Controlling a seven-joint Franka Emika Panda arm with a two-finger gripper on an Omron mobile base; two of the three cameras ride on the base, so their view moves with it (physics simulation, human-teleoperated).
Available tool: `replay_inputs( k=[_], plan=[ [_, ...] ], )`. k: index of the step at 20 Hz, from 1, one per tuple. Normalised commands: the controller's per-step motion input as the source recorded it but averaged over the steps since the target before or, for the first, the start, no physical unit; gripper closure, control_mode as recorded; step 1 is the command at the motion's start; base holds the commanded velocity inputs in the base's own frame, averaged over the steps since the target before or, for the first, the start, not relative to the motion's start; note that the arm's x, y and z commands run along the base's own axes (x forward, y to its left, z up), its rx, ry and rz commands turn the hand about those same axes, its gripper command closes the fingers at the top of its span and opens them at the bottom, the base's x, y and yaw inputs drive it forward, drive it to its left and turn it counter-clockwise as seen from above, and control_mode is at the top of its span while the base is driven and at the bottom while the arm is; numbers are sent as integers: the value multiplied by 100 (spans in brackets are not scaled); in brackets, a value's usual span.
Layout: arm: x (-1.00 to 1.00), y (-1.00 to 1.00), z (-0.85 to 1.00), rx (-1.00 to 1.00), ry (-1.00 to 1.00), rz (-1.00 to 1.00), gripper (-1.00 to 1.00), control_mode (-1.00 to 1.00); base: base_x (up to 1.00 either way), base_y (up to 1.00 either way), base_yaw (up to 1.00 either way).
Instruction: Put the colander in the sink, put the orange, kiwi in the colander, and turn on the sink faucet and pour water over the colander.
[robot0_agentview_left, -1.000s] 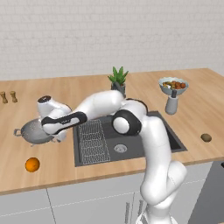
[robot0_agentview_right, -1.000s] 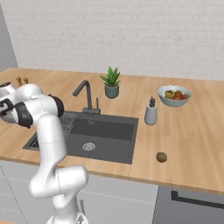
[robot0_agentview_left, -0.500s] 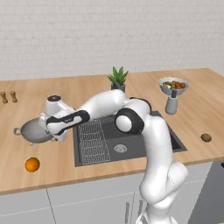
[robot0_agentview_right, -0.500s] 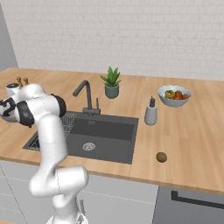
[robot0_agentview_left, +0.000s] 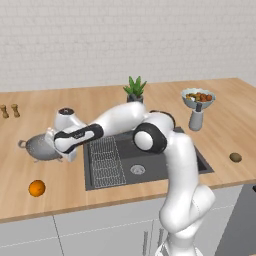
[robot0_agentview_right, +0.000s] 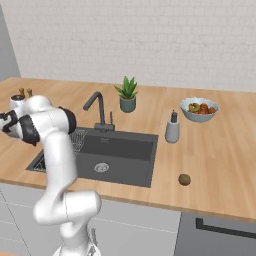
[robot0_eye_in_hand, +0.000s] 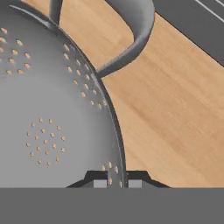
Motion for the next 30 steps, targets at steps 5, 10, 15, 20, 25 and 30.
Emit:
replay_inputs(
  k=[5,10,15,20,25,30],
  plan=[
    [-41,-25,31,12,-1,0,100,-100,0,0,0],
    [-62,-25,43,11,-14,0,100,-100,0,0,0],
    [-66,-42,44,2,-19,-5,100,-100,0,0,0],
    [-58,-44,49,0,-6,-8,100,-100,0,0,0],
    [-43,-41,46,0,12,-11,100,-100,0,0,0],
    [-41,-53,42,0,14,-3,100,-100,0,0,0]
  ],
)
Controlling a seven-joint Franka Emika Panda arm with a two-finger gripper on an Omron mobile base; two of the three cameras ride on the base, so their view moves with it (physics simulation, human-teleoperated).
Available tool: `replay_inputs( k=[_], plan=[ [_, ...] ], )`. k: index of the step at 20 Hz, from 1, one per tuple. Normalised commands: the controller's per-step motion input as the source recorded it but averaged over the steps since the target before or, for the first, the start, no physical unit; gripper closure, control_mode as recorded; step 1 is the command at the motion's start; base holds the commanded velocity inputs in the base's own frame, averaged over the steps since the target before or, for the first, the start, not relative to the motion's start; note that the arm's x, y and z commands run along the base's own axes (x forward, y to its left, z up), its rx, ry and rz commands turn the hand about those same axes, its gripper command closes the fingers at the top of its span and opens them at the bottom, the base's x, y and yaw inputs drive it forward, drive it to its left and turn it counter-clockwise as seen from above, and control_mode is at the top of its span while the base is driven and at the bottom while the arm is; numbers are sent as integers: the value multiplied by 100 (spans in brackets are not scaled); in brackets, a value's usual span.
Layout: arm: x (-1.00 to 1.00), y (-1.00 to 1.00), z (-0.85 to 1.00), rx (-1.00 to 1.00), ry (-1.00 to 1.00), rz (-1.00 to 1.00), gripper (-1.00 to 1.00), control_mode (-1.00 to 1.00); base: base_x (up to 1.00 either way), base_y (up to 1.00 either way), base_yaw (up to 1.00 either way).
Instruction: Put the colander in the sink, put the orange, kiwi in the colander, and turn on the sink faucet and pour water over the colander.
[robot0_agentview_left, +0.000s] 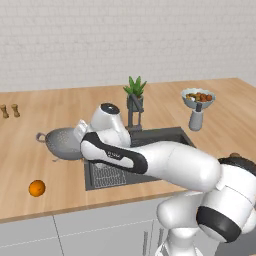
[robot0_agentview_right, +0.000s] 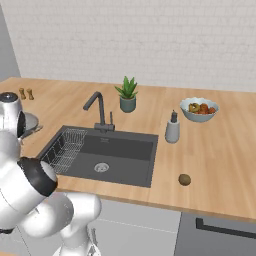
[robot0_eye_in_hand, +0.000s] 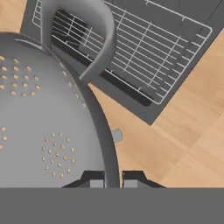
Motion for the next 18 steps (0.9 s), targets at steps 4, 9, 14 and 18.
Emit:
replay_inputs(
  k=[4,9,14,18],
  plan=[
    [-53,-62,30,0,2,0,100,-100,0,0,0],
    [-62,-64,20,0,0,0,100,-100,0,0,0],
    [-53,-69,11,0,0,0,100,-100,0,0,0],
    [-32,-71,9,0,8,0,100,-100,0,0,0]
  ],
)
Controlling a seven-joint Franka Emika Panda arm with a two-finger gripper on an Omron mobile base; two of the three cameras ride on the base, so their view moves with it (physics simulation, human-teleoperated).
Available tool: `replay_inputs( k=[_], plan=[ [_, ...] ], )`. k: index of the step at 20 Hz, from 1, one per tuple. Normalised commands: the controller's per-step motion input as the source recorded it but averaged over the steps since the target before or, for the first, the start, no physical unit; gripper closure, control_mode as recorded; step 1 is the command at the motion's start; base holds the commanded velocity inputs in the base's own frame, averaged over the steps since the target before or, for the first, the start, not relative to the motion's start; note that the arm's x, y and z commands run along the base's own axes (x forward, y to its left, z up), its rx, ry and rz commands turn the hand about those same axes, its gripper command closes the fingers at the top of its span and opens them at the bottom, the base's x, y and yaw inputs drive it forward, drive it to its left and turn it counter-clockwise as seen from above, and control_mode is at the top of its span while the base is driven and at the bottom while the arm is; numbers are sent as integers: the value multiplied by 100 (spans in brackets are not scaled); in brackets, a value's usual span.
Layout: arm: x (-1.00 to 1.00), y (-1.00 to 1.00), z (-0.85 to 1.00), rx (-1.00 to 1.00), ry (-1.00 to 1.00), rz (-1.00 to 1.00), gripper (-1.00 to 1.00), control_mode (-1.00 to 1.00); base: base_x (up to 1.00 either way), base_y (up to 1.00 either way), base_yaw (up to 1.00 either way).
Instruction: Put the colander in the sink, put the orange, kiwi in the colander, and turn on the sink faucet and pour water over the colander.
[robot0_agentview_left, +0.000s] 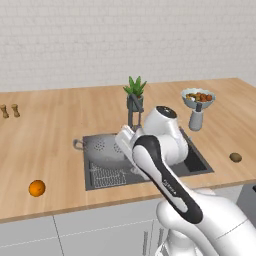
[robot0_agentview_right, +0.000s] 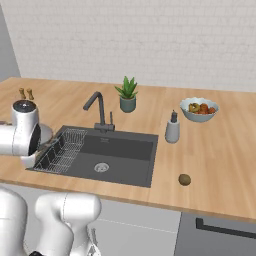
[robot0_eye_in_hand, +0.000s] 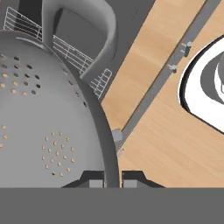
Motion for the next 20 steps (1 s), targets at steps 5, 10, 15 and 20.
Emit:
replay_inputs(
  k=[5,10,15,20],
  plan=[
    [-6,-74,7,-2,14,0,100,-100,0,0,0],
    [-2,-73,7,-3,9,0,100,-100,0,0,0],
    [-5,-75,0,-8,0,0,100,-100,0,0,0],
    [0,-73,0,-8,0,0,100,-100,0,0,0]
  ],
)
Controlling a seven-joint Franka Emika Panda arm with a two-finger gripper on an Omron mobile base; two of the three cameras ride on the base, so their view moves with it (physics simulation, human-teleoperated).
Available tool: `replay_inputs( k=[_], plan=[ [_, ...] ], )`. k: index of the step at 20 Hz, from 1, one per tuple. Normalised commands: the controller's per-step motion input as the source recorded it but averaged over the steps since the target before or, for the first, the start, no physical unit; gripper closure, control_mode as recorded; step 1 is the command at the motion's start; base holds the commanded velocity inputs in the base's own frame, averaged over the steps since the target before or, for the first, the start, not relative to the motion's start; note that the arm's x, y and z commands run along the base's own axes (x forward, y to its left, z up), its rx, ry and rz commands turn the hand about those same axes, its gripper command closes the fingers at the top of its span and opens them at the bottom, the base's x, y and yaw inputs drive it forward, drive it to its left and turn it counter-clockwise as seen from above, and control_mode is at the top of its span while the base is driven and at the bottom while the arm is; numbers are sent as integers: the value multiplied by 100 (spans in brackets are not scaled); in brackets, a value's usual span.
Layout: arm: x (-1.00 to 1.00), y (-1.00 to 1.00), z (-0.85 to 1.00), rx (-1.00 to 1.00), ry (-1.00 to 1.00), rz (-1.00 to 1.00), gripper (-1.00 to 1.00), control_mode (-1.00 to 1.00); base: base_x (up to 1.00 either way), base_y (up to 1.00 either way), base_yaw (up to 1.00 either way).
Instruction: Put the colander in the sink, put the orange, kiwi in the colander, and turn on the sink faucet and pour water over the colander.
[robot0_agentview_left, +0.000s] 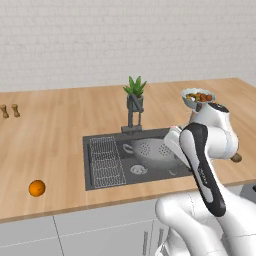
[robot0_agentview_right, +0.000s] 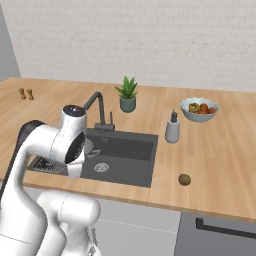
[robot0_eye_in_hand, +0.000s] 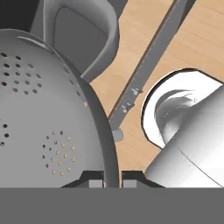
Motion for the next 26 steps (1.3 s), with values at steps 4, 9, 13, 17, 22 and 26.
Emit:
replay_inputs(
  k=[4,9,13,17,22,26],
  plan=[
    [14,-66,0,-3,3,0,100,-100,0,0,0],
    [27,-61,0,0,6,0,100,-100,0,0,0],
    [47,-49,-3,0,5,2,100,-100,0,0,0],
    [64,-23,-8,0,1,15,100,-100,0,0,0],
    [69,1,-20,0,-1,27,100,-100,0,0,0],
    [59,3,-35,-1,-5,28,100,-100,0,0,0]
  ],
)
